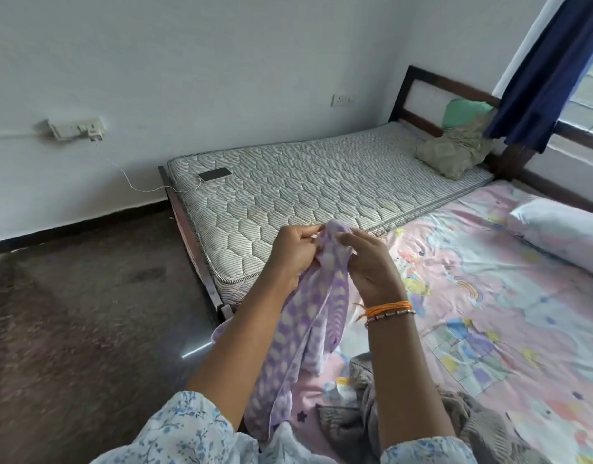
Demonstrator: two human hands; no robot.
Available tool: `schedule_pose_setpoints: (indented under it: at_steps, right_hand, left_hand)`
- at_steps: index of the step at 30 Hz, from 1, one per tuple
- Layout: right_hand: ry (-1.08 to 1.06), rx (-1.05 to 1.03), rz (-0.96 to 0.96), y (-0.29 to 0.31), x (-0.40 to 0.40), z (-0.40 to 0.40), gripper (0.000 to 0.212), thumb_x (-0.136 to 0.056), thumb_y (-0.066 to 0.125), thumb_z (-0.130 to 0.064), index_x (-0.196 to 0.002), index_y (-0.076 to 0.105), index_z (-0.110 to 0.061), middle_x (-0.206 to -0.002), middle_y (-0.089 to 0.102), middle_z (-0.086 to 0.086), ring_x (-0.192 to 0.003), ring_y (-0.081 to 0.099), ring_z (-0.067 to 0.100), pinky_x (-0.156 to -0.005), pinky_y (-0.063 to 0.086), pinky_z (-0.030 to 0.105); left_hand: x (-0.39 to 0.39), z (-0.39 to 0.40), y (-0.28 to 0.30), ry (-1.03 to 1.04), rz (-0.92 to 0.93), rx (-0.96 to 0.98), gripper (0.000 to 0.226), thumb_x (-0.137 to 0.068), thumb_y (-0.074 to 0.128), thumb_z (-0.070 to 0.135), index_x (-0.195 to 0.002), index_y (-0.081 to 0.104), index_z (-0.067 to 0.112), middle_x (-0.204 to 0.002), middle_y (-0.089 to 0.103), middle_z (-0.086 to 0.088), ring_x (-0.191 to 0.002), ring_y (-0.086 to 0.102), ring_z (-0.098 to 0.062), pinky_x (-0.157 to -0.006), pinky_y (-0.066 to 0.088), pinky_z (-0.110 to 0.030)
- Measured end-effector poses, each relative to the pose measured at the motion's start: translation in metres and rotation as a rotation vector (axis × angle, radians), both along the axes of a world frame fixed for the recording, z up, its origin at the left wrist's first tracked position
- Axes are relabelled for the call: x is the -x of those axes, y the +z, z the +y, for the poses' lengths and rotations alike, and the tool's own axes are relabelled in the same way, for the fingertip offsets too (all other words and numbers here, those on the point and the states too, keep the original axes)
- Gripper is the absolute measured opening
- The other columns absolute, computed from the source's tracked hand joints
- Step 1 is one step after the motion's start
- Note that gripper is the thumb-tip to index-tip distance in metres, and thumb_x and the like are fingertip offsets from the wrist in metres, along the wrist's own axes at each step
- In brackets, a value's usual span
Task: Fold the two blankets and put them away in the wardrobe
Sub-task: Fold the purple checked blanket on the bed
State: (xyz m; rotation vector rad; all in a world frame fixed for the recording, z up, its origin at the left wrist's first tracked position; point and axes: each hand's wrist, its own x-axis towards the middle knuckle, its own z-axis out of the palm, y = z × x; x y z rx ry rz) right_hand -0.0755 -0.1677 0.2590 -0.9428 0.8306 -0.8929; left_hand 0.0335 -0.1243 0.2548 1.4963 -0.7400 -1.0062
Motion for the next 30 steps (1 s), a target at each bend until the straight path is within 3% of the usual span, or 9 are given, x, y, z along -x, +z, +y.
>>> schedule_pose_setpoints:
  at_steps: [3,6,10,13,17,19,24,27,30]
  right_hand:
    - [-0.051,0.135,0.129,-0.001,-0.01,0.006,0.014,-0.085,0.054,0.0,-0.084,0.066,0.007,-0.076,0.062,0.019,-0.068,0.058,0.024,-0.059,0.052,0.028]
    - [-0.014,0.341,0.41,-0.009,-0.014,0.001,0.016,-0.084,0.06,-0.012,-0.084,0.072,0.0,-0.078,0.064,0.013,-0.075,0.057,0.022,-0.07,0.049,0.034]
    - [0.094,0.707,0.759,-0.012,-0.009,0.003,0.021,-0.082,0.062,-0.014,-0.1,0.071,-0.01,-0.087,0.052,0.002,-0.101,0.053,0.025,-0.093,0.043,0.033]
    - [0.156,0.793,0.749,-0.006,-0.002,0.01,0.032,-0.076,0.06,-0.002,-0.107,0.066,-0.007,-0.096,0.057,0.008,-0.101,0.054,0.025,-0.078,0.037,0.018]
    - [0.145,0.921,0.8,-0.001,0.003,0.007,0.039,-0.074,0.056,0.0,-0.111,0.064,-0.011,-0.1,0.069,0.012,-0.092,0.061,0.025,-0.066,0.037,0.014]
    - [0.105,0.896,0.77,0.004,0.008,0.002,0.037,-0.077,0.053,0.003,-0.108,0.066,-0.012,-0.098,0.071,0.011,-0.09,0.062,0.021,-0.069,0.042,0.013]
    - [0.016,0.74,0.71,0.003,0.012,-0.016,0.022,-0.079,0.043,-0.009,-0.088,0.062,-0.003,-0.09,0.069,0.018,-0.088,0.061,0.035,-0.08,0.05,0.049]
    - [-0.034,0.69,0.642,0.002,0.006,-0.01,0.015,-0.086,0.041,-0.003,-0.083,0.055,-0.006,-0.083,0.063,0.007,-0.084,0.058,0.026,-0.078,0.046,0.039]
    - [-0.089,0.575,0.43,0.017,0.004,-0.002,0.017,-0.075,0.035,-0.009,-0.071,0.051,-0.011,-0.063,0.055,-0.003,-0.065,0.051,0.015,-0.062,0.041,0.031]
  left_hand:
    - [0.003,0.002,0.0,-0.01,0.026,-0.003,0.037,-0.084,0.052,-0.011,-0.117,0.062,0.004,-0.107,0.069,-0.016,-0.096,0.066,-0.025,-0.09,0.053,-0.042]
    - [0.005,0.005,0.001,0.006,0.074,0.0,0.032,-0.084,0.053,-0.01,-0.097,0.069,0.014,-0.103,0.068,-0.019,-0.091,0.064,-0.024,-0.079,0.055,-0.034]
    - [0.005,0.005,-0.003,0.054,0.123,0.002,0.053,-0.084,0.052,-0.012,-0.134,0.044,0.001,-0.124,0.06,-0.021,-0.102,0.062,-0.022,-0.076,0.057,-0.025]
    - [0.003,0.004,-0.005,0.065,-0.005,0.003,0.057,-0.082,0.051,-0.01,-0.136,0.042,0.004,-0.127,0.06,-0.016,-0.11,0.061,-0.019,-0.098,0.05,-0.036]
    - [0.009,0.006,0.002,0.027,-0.179,0.035,0.055,-0.083,0.053,-0.004,-0.135,0.046,0.01,-0.119,0.066,-0.007,-0.111,0.06,-0.015,-0.1,0.047,-0.035]
    - [0.012,0.006,0.008,0.008,-0.348,0.066,0.056,-0.082,0.054,-0.002,-0.135,0.047,0.015,-0.12,0.067,-0.007,-0.115,0.058,-0.014,-0.098,0.046,-0.027]
    - [0.012,0.004,0.017,-0.043,-0.527,0.183,0.05,-0.084,0.058,0.003,-0.13,0.053,0.022,-0.111,0.071,-0.006,-0.109,0.063,-0.014,-0.097,0.048,-0.032]
    - [0.015,0.004,0.017,0.01,-0.507,0.31,0.031,-0.079,0.067,0.003,-0.107,0.063,0.016,-0.091,0.069,0.001,-0.085,0.065,-0.009,-0.081,0.051,-0.021]
    - [0.013,0.001,0.015,-0.007,-0.501,0.308,0.031,-0.077,0.073,0.02,-0.1,0.053,0.013,-0.096,0.05,0.003,-0.086,0.055,-0.012,-0.075,0.047,-0.018]
